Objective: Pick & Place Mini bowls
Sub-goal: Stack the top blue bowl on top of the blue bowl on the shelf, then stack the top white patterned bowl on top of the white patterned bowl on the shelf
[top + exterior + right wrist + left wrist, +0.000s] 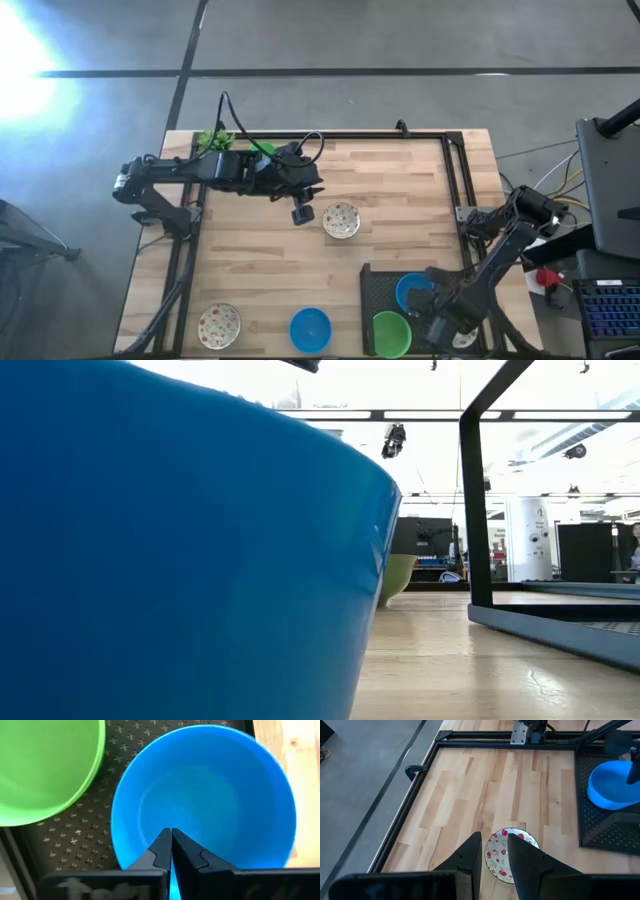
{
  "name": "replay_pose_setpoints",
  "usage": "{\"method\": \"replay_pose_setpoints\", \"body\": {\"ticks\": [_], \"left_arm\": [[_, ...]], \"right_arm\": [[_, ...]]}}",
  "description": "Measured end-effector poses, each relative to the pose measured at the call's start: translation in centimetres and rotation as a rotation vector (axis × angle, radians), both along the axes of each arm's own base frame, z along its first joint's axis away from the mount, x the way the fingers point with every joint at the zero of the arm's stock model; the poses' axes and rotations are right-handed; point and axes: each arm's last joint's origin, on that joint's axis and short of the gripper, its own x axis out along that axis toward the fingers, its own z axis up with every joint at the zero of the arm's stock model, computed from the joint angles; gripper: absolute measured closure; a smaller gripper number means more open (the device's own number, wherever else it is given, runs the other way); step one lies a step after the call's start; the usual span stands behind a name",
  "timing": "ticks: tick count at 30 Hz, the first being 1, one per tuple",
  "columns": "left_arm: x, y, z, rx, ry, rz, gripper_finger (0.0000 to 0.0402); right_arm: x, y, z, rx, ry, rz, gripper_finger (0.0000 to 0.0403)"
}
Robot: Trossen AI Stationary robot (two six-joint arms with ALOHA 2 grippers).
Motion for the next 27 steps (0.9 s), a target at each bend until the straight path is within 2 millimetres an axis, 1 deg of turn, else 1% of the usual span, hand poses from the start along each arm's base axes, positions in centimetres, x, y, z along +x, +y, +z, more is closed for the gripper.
{"method": "replay_pose_setpoints", "body": {"ticks": [3,6,14,20,23,27], "left_arm": [[0.0,0.0,0.0,0.002,0.0,-0.002,0.0314],[0.0,0.0,0.0,0.002,0.0,-0.002,0.0314],[0.0,0.0,0.0,0.002,-0.001,-0.003,0.0314],[0.3,0.0,-0.2,0.003,0.004,-0.002,0.0314],[0.6,0.0,-1.2,0.001,0.033,0.001,0.0314],[0.9,-0.1,-3.5,-0.04,0.088,0.026,0.0314]], "right_arm": [[0.0,-0.1,-0.2,0.0,0.001,-0.003,0.0394],[-0.1,-0.1,0.2,0.014,-0.008,-0.003,0.0394],[-0.1,-0.2,3.1,0.073,-0.066,-0.001,0.0394],[-0.3,-1.1,5.3,0.059,-0.211,-0.064,0.0394],[-0.6,-1.9,6.5,0.043,-0.282,-0.119,0.0394],[-1.1,-3.0,8.2,0.037,-0.395,-0.161,0.0394]]}}
